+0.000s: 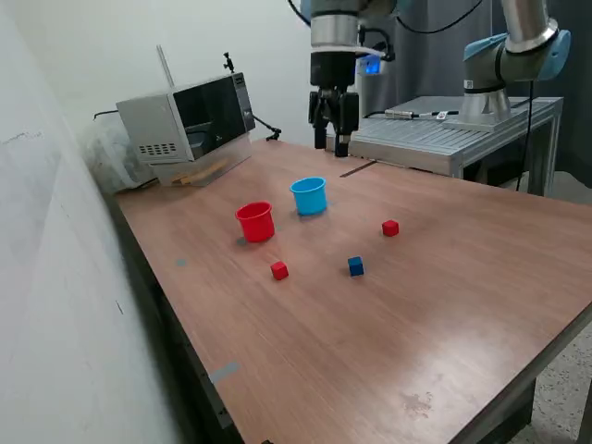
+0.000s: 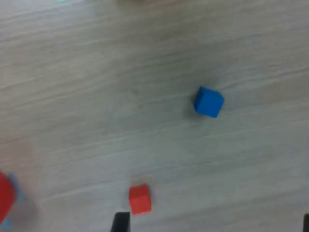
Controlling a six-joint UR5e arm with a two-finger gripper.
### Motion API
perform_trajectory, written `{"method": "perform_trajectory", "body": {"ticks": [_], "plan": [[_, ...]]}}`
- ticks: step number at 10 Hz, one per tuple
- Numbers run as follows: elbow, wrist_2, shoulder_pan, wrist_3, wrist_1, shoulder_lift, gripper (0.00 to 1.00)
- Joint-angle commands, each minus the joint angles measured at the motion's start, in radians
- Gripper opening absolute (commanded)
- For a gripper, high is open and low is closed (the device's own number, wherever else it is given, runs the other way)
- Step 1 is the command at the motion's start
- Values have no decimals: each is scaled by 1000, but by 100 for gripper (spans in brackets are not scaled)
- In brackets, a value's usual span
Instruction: Place red objects in the red bin, and blue objects in the blue bin.
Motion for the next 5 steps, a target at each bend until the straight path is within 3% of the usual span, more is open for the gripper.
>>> {"method": "perform_trajectory", "body": {"ticks": [1, 5], "plan": [[-34, -2, 20, 61, -8, 121, 100], [-25, 1, 89, 72, -15, 161, 100]]}}
